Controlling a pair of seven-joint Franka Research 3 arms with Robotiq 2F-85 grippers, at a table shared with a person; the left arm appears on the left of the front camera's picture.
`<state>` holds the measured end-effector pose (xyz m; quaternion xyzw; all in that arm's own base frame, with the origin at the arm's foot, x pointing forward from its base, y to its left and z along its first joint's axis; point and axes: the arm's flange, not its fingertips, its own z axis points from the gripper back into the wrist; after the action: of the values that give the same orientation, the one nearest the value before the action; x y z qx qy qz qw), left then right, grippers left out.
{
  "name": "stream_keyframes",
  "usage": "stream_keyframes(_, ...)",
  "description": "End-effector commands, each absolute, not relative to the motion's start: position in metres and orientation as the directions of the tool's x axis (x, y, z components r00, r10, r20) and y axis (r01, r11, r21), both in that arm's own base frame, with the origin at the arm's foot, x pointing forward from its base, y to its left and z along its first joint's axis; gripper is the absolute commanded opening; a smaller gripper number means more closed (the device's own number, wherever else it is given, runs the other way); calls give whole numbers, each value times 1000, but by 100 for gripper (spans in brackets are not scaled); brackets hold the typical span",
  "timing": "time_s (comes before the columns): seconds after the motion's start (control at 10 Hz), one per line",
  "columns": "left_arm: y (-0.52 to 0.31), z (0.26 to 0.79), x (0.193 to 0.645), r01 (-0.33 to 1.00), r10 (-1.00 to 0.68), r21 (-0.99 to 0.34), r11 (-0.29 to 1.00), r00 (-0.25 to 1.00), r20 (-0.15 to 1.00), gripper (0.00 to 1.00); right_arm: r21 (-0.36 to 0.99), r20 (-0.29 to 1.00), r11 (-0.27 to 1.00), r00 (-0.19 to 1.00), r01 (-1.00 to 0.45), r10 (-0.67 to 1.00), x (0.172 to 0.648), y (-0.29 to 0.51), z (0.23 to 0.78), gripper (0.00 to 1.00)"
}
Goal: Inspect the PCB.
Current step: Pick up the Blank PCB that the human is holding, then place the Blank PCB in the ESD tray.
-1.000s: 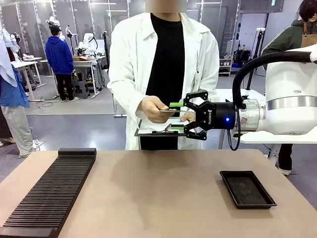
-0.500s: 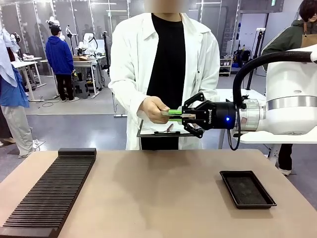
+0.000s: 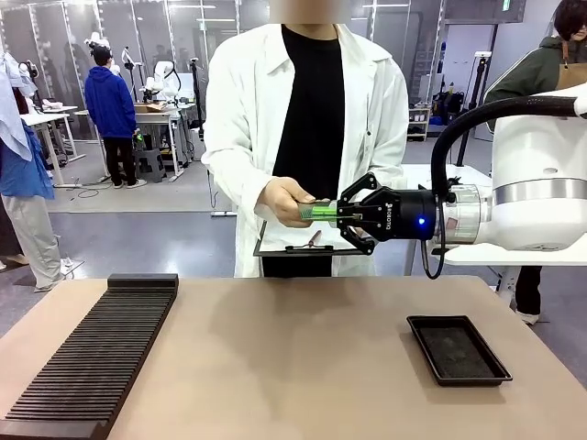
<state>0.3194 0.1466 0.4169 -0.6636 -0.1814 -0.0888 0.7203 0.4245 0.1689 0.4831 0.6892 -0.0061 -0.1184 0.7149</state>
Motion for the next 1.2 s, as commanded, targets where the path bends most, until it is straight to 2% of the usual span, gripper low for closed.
stream_keyframes(0.0, 148, 418, 318, 366, 106, -924, 110, 920, 377, 100, 985, -142, 69, 964, 161, -224, 426, 167, 473, 0)
stream_keyframes(0.1, 148, 418, 318, 366, 106, -924, 110, 920, 377, 100, 987, -154, 22, 972, 161, -178, 424, 169, 483, 0)
stream_keyframes(1.1, 148, 418, 318, 366, 106, -924, 110, 920, 377, 100, 987, -154, 22, 972, 161, -178, 424, 169, 483, 0)
